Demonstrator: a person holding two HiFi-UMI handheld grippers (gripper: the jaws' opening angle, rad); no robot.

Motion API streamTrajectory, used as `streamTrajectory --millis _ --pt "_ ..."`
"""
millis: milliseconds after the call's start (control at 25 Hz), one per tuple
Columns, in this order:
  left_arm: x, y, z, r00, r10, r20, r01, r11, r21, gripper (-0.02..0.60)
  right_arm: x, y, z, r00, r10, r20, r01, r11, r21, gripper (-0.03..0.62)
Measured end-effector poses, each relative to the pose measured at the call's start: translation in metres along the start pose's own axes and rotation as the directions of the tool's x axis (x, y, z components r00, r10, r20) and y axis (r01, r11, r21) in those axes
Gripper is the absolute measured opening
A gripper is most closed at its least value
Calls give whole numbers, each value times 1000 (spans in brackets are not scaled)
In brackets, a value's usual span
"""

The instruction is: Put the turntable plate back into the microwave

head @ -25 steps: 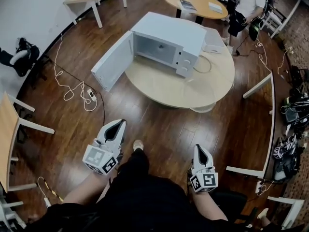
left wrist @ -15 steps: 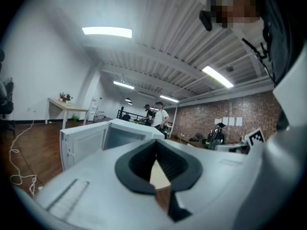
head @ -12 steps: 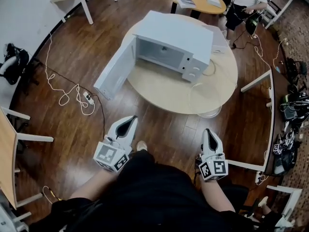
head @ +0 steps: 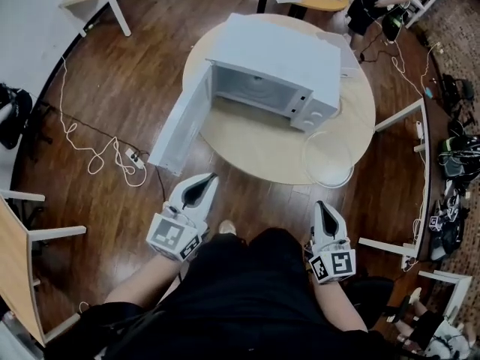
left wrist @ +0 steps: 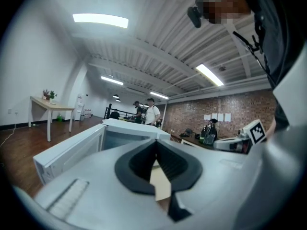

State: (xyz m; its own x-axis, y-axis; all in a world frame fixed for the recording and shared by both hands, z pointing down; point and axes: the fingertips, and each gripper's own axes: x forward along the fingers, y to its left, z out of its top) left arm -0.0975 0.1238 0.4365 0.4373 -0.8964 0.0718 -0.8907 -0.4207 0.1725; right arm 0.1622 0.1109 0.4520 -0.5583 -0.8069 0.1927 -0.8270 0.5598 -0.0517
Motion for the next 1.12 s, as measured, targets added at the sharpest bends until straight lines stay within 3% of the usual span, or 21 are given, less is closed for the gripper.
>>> streamTrajectory --millis 200,400,560,1120 --pt "19 6 14 1000 -19 22 18 999 43 6 3 -10 5 999 -47 -4 47 999 9 2" --pt "24 17 21 1000 -1 24 -1 998 59 6 19 1 4 1000 -5 14 6 998 -60 2" --pt "24 27 25 1000 18 3 -18 999 48 6 38 7 4 999 28 43 -26 999 -48 2" --pt "95 57 48 999 34 -12 -34 997 73 6 104 -56 13 997 -7 82 5 999 33 2"
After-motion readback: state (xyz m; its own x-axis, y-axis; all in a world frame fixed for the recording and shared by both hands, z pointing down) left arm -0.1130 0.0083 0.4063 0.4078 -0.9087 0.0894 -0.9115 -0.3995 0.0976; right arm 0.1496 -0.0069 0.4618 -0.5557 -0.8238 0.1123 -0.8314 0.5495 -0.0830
